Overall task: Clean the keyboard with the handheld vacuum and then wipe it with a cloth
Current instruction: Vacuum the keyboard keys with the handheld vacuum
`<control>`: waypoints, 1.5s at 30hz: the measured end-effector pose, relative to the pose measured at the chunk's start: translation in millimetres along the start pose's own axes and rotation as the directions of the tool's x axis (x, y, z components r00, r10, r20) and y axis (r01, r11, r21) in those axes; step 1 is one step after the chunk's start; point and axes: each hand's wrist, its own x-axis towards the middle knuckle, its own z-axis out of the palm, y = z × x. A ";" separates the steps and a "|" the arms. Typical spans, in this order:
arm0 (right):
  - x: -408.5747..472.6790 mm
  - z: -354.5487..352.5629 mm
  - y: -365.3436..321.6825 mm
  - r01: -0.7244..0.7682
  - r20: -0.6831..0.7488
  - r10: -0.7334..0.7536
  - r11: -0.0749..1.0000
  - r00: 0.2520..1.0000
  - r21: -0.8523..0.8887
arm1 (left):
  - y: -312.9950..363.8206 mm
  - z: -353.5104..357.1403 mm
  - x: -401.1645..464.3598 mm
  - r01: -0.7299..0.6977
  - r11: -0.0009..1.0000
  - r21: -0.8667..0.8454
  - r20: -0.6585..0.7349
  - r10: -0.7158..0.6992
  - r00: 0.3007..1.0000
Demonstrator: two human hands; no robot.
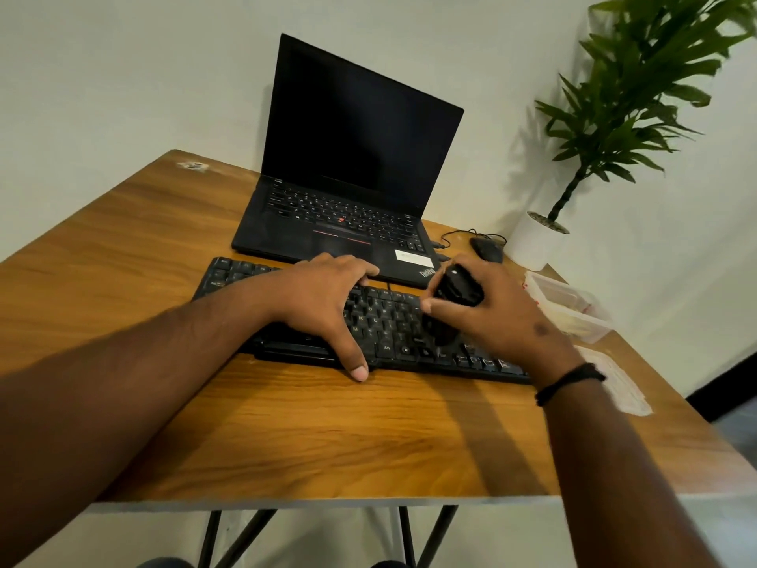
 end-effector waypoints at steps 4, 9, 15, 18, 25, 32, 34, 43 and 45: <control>1.1 3.4 -0.2 -0.102 0.078 0.098 0.993 0.992 0.062 | 0.1 1.1 -0.2 0.001 1.000 0.015 0.001 -0.001 1.000; 2.4 5.7 -1.6 -0.141 -0.068 0.148 0.986 0.987 0.090 | 0.8 -0.3 -0.1 -0.002 1.000 0.015 0.005 0.002 1.000; 7.5 17.4 3.6 -0.188 -0.202 0.219 0.969 0.955 0.161 | 0.5 -0.1 0.5 -0.002 1.000 0.007 0.003 0.002 1.000; 17.6 36.5 4.0 -0.180 -0.343 0.236 0.966 0.909 0.187 | 1.4 0.2 0.0 -0.005 1.000 0.015 0.003 0.005 1.000; 20.1 36.7 -7.5 -0.240 -0.162 0.301 0.919 0.940 0.314 | -0.7 1.1 1.3 0.006 1.000 0.026 0.006 -0.006 1.000; 25.3 26.1 -1.0 -0.263 -0.368 0.329 0.940 0.870 0.218 | 1.8 -0.1 -0.5 -0.007 1.000 0.027 0.012 0.007 1.000; 27.9 43.1 -4.3 -0.217 -0.417 0.291 0.952 0.861 0.218 | 2.7 -0.6 -0.4 -0.005 0.999 0.038 0.015 0.004 1.000; 23.1 19.2 21.1 -0.125 -0.353 0.249 0.933 0.902 0.338 | 4.1 -1.9 -0.3 -0.004 0.998 0.064 0.037 0.002 0.999; 31.3 17.0 32.6 -0.054 -0.480 0.210 0.947 0.852 0.318 | 5.7 -1.2 -0.9 -0.006 0.996 0.083 0.036 0.003 0.999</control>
